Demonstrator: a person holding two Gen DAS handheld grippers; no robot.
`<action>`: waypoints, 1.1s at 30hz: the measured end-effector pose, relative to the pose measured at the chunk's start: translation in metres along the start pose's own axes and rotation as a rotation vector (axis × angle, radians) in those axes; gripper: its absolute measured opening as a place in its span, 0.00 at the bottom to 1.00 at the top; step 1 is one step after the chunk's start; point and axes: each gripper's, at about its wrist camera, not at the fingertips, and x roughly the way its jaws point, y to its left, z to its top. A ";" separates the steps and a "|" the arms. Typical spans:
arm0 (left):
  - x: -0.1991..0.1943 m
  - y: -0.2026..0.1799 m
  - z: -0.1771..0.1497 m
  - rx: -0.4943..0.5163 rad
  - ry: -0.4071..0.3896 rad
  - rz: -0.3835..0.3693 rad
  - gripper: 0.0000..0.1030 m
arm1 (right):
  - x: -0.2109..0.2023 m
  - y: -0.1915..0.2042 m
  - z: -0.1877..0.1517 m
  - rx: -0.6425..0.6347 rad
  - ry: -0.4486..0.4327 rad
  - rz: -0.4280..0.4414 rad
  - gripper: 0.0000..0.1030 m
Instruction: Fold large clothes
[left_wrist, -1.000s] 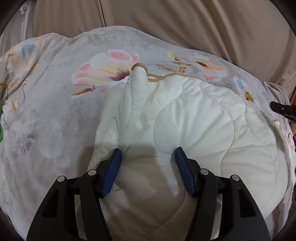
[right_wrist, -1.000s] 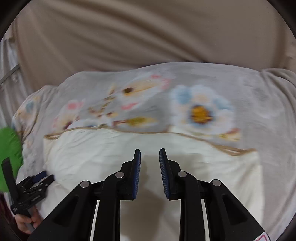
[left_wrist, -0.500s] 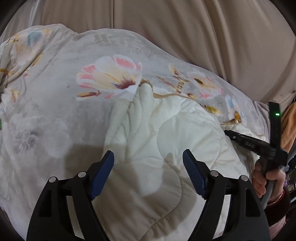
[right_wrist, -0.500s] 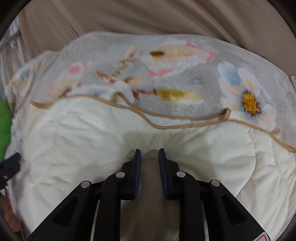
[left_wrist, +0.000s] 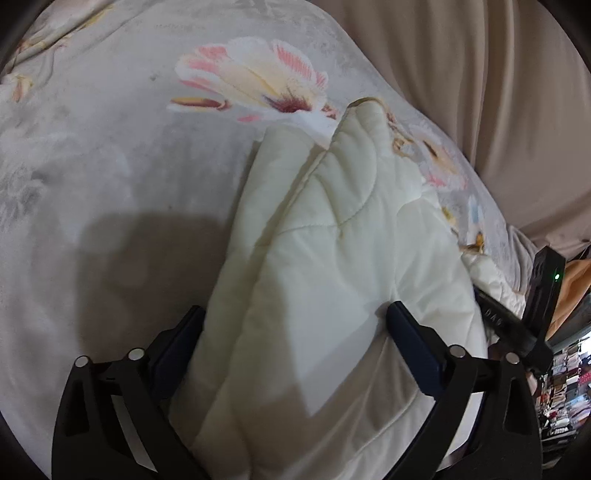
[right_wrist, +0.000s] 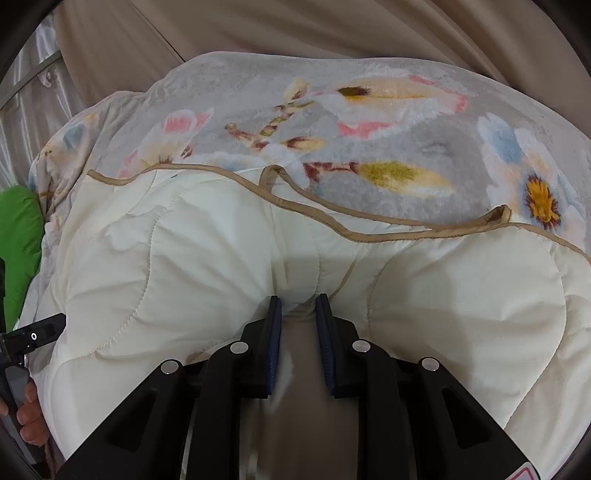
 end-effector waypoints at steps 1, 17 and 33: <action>-0.002 -0.004 0.000 0.004 0.001 -0.024 0.67 | 0.000 0.000 0.000 0.000 -0.003 0.001 0.20; -0.084 -0.196 -0.020 0.406 -0.191 -0.244 0.15 | -0.039 -0.026 -0.005 0.099 -0.077 0.112 0.20; -0.076 -0.272 -0.055 0.543 -0.139 -0.308 0.13 | -0.084 -0.026 -0.118 0.065 0.032 0.413 0.07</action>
